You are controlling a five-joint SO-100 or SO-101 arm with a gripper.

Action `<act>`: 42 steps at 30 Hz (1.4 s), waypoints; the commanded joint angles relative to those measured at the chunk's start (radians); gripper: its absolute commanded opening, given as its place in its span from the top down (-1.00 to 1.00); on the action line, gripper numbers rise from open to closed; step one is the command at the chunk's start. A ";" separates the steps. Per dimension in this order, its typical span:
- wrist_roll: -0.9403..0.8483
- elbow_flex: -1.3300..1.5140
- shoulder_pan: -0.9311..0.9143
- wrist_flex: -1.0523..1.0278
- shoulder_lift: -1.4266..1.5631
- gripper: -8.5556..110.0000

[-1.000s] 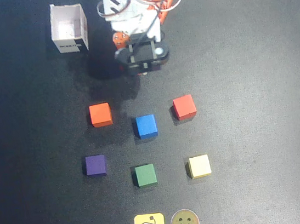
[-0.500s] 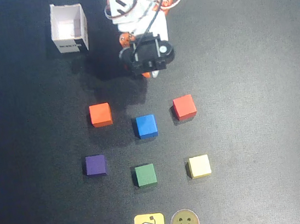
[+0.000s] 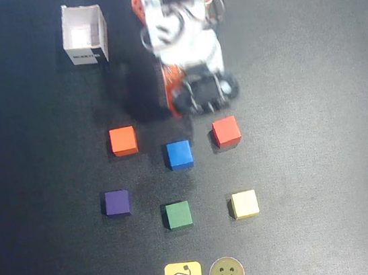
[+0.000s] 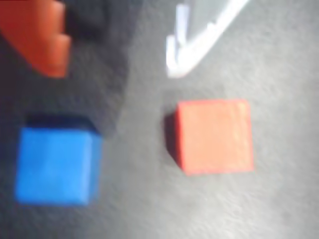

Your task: Put the red cube on top of the purple cube.

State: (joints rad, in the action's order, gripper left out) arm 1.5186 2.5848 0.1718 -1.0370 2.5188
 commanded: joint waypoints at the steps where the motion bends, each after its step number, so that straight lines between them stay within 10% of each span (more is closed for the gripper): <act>1: 0.005 -0.135 0.034 0.044 -0.172 0.51; 42: 0.104 -0.109 0.229 0.250 -0.552 0.48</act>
State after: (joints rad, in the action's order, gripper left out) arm 1.6137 2.4804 0.3942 -0.8023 1.9650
